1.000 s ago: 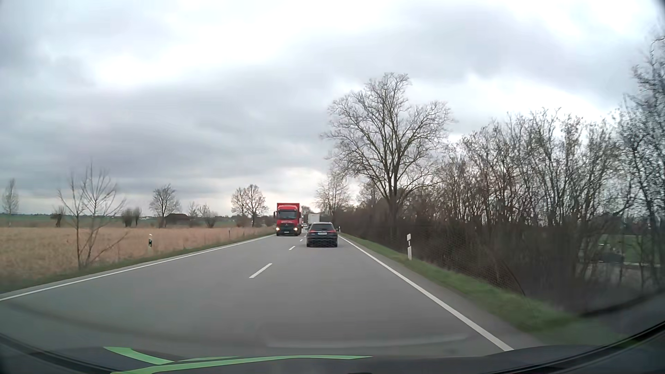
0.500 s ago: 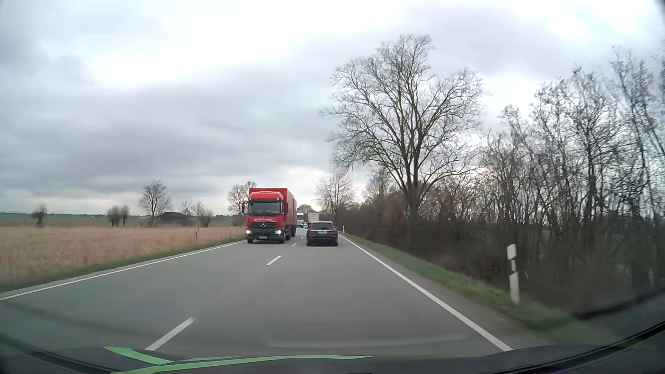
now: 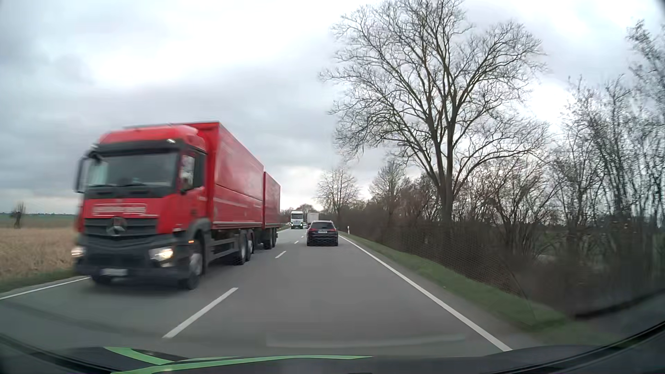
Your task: Follow the waypoints while adhering to traffic rules and regulations
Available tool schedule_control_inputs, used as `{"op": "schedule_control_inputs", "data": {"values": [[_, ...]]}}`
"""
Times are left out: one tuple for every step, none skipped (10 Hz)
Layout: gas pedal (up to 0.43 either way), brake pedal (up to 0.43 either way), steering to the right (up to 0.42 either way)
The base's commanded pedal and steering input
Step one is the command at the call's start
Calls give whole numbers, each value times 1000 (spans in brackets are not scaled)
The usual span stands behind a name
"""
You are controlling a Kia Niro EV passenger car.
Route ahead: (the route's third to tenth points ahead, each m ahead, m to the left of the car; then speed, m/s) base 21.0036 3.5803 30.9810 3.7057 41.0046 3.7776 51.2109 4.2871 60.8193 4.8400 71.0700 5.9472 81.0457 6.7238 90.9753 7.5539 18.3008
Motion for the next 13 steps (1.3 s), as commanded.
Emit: {"op": "schedule_control_inputs", "data": {"values": [[138, 0, -1], [110, 0, -1], [110, 0, -1], [98, 0, -1], [98, 0, -1], [87, 0, -1], [79, 0, -1], [79, 0, -1], [79, 0, -2], [79, 0, -1], [79, 0, -1], [79, 0, -1], [87, 0, -1]]}}
